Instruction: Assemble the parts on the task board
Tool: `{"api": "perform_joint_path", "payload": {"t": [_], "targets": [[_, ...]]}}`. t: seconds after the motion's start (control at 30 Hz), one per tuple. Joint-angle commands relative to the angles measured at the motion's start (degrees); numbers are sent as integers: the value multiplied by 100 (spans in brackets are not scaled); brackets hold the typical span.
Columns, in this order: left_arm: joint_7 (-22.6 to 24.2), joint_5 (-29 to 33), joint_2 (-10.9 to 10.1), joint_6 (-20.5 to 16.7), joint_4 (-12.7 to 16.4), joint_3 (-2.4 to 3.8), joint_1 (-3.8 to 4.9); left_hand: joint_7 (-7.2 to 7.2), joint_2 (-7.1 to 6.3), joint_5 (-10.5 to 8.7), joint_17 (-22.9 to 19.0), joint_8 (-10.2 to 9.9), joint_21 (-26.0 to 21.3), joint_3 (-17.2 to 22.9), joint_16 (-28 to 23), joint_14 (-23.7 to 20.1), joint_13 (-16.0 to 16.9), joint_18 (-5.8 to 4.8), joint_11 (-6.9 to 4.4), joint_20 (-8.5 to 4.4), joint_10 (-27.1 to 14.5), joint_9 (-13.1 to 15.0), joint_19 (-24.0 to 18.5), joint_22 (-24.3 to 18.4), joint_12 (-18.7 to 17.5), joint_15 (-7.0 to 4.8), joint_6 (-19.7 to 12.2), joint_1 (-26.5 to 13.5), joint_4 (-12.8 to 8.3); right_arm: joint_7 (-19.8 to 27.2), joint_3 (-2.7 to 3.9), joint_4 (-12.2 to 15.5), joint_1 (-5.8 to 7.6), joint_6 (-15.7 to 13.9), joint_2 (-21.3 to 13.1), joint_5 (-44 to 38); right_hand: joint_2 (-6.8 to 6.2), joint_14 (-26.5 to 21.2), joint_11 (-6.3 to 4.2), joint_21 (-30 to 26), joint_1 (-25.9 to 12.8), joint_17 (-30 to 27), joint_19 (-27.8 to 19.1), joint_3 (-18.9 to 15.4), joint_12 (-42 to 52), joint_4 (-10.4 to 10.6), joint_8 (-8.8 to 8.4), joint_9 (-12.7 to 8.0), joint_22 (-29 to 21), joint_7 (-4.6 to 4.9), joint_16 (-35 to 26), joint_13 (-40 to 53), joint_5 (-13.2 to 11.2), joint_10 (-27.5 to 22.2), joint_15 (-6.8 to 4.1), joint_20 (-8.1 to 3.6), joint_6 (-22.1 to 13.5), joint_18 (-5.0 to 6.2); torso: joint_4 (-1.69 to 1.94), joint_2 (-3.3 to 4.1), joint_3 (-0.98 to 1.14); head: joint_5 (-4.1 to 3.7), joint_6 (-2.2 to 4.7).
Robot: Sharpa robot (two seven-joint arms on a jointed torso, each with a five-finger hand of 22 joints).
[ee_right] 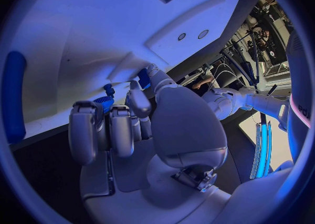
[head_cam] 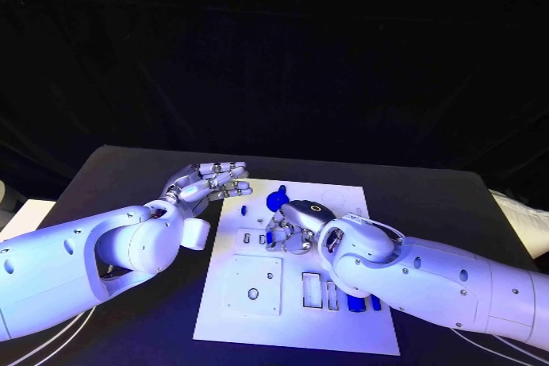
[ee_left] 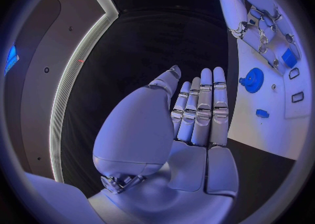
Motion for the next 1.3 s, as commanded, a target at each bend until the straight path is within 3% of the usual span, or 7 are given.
{"api": "perform_joint_path", "payload": {"t": [0.03,0.6,0.9,0.97,1.07,1.13,1.3], "targets": [[18,10,4,99,13,3,4,4,45,-22,6,-13,-27,-8,-26,37,4,-13,3,-3,-54,-1,49,-8,-12,13,-25,-15,-33,-207,-34,-10,-45,-22,-18,-46,-76,475,5,-32,-22,934,-23,-30,-115,55,0,1,-3,-7,-32,-90,-9,-61,52,34,-43,-37,0,-1,1,-2,6],[-32,10,7,137,-11,-1,3,3,48,-22,14,-12,-29,-8,-28,48,4,-11,2,-4,-57,-1,56,-8,-11,11,-27,-17,-44,424,-27,371,-69,-966,-283,137,-259,480,25,-50,-24,954,-32,-261,-103,284,21,3,-23,10,-29,-156,116,-58,70,54,-146,-33,-5,0,4,17,18],[-525,-414,26,282,-96,-8,2,-319,45,-28,668,134,493,-169,989,1220,128,32,-386,-329,896,34,909,274,284,-396,460,-471,164,2548,99,638,111,-1240,-790,1570,-255,513,46,-24,85,1097,-10,-507,169,472,32,4,39,32,53,-12,495,22,91,74,-204,-45,-17,-9,20,37,31],[-1145,-794,44,516,-153,-12,3,-418,27,-38,1423,96,862,-228,2028,1785,238,24,-525,-480,1282,20,1358,481,454,-557,468,-621,280,2791,121,715,278,-1060,-1005,2212,-238,511,47,-22,114,1087,-8,-525,191,474,30,3,44,34,47,-1,503,28,92,75,-213,-46,-31,-25,31,42,38],[-1865,-1616,85,719,-221,-15,5,-669,118,10,5138,182,1834,-319,5896,1941,764,-63,-774,-736,1638,49,2077,1092,1071,-804,585,-744,445,2875,134,770,483,-825,-1270,2982,-142,505,41,-15,200,1066,-3,-527,264,462,47,12,55,28,34,37,486,57,90,75,-191,-48,-54,-57,46,62,29],[-2349,-2138,105,816,-245,-15,10,-674,97,-47,6725,298,3752,-471,7233,2058,1221,-318,-779,-830,1857,95,2329,3341,1666,-818,681,-920,579,2865,139,769,620,-733,-1437,3422,-73,505,21,-12,244,1066,1,-525,322,451,104,35,61,2,33,67,489,87,75,67,-86,-48,-69,-90,67,69,19],[-3447,-3038,144,1110,-292,-10,101,-752,223,-18,7912,706,5805,-677,8118,2221,3799,-604,-801,-883,1346,295,2343,5686,4339,-881,642,-975,842,2804,143,678,815,-725,-1727,4184,2,501,1,-7,279,1049,8,-525,386,440,138,47,70,-18,23,100,507,123,57,52,-19,-49,-105,-149,98,89,15]]}}
